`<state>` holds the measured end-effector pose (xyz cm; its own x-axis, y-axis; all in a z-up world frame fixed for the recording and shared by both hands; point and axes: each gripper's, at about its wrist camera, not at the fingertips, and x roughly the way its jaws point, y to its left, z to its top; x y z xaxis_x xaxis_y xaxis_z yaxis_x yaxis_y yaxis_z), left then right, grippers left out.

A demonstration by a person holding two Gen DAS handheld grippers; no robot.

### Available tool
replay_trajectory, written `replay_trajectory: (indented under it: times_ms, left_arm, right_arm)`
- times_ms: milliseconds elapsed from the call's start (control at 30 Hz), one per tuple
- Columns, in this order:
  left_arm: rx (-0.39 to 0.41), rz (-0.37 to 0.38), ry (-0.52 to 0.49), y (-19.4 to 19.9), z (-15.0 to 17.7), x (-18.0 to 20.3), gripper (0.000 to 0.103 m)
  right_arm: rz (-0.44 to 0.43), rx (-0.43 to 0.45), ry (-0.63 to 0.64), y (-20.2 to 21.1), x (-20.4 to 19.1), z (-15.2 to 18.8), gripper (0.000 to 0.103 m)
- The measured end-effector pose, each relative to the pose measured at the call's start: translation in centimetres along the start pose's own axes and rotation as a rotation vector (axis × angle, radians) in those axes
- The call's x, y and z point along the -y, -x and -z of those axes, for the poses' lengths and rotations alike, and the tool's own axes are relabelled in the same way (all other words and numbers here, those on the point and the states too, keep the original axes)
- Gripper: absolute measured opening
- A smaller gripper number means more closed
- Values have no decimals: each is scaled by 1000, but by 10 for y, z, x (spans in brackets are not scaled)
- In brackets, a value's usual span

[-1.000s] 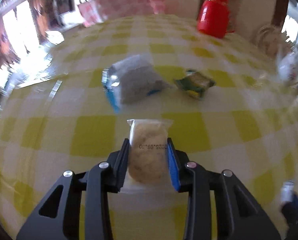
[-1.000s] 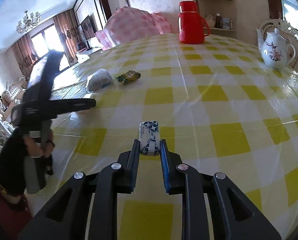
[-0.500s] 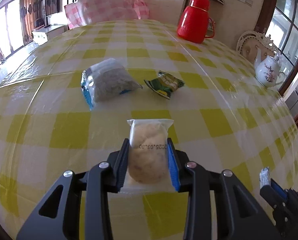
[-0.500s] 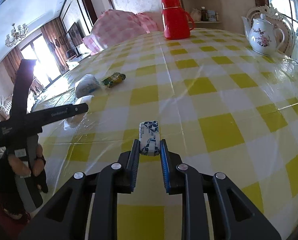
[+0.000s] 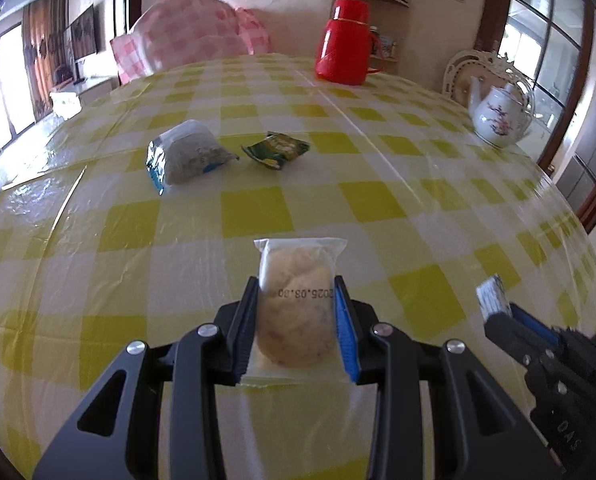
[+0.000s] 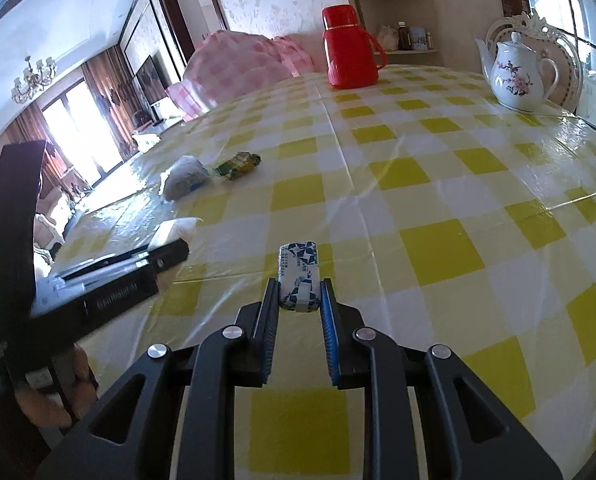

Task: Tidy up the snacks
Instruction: 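Carry the bread bag and small packet off the table edge to the box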

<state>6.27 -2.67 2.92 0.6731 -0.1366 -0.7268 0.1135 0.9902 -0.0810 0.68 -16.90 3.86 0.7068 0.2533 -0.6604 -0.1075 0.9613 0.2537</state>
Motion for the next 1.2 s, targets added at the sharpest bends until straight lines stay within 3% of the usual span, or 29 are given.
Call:
replay_trajectory:
  times_ms: [667, 1200]
  left_arm:
    - [90, -3, 35, 64, 53, -11, 36]
    - [77, -94, 22, 121, 104, -54, 36]
  right_arm:
    - [-104, 34, -44, 42, -30, 44, 21]
    - [-223, -12, 35, 53, -91, 79, 21]
